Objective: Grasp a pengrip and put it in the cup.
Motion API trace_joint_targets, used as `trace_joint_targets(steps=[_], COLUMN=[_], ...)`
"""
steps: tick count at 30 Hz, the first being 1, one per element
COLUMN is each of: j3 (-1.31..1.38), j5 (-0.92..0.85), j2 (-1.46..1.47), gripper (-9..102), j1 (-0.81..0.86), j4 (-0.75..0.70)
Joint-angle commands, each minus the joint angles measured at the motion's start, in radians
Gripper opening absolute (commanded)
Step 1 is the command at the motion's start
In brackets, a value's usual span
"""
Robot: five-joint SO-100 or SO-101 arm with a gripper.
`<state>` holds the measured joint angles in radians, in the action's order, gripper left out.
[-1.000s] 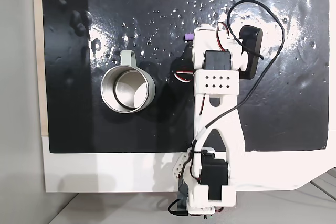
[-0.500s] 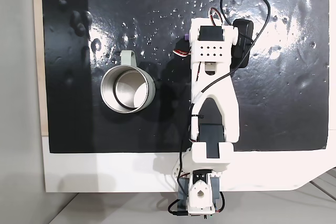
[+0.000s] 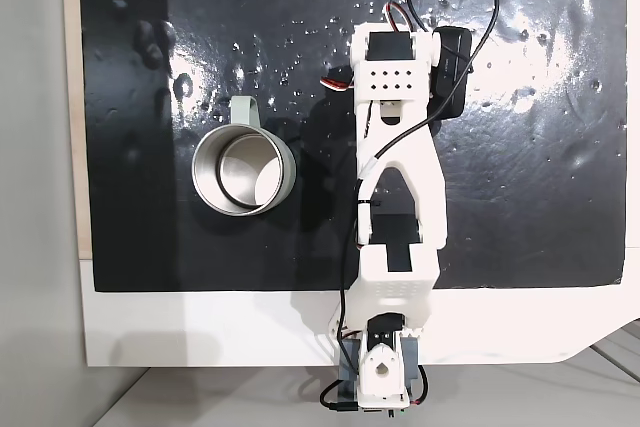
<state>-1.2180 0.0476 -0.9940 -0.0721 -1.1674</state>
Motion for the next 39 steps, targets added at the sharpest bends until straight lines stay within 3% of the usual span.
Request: trace_joint_targets(steps=[1, 13, 27, 39], j3=[0.049, 0.419, 0.244, 0.067], j5=[0.017, 0.018, -0.081, -0.087], j2=[0.003, -0.218, -0.712, -0.850], gripper=[0, 0, 0, 0], j1=[-0.005, 0.032, 0.020, -0.331], j4=[-0.048, -0.514, -0.520, -0.522])
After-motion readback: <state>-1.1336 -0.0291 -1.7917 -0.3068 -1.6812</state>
